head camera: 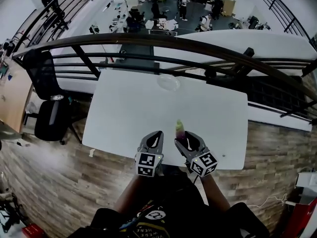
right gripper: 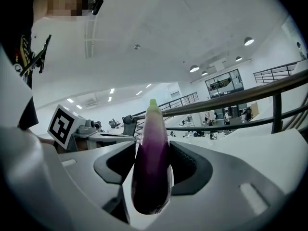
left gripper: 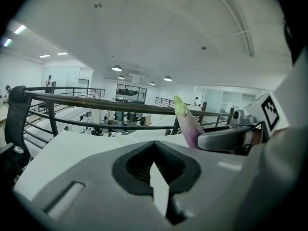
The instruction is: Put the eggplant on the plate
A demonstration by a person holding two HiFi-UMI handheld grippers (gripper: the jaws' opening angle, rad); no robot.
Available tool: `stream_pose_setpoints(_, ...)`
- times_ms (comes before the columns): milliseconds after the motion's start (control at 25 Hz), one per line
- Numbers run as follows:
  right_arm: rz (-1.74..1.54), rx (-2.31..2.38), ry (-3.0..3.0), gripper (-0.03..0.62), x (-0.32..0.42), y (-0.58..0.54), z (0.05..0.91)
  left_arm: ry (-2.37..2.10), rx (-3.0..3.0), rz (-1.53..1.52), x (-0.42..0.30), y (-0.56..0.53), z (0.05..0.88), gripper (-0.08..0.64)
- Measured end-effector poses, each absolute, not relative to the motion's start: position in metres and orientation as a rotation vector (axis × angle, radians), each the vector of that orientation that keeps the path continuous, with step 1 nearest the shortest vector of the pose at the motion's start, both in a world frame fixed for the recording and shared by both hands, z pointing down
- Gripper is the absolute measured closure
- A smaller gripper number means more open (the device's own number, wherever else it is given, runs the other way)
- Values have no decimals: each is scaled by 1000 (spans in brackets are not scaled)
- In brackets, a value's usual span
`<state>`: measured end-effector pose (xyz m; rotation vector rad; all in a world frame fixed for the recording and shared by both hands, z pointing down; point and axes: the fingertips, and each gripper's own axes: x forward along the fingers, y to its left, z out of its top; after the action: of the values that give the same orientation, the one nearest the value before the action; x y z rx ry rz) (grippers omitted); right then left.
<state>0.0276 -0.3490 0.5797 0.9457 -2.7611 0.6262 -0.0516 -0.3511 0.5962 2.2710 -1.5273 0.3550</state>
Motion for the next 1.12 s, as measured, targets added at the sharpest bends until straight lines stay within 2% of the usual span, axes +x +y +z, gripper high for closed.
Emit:
stream_pose_setpoints(400, 451, 775, -2648, 368, -3, -465, 645, -1534, 2233, 435, -74, -442, 630, 555)
stream_pose_setpoints(840, 190, 611, -2133, 368, -56, -694, 831, -1562, 2033, 449, -143, -435, 673, 555)
stream_pose_setpoints(1120, 79, 514, -1897, 368, -73, -728, 869, -1623, 1923, 418, -176, -428, 686, 555)
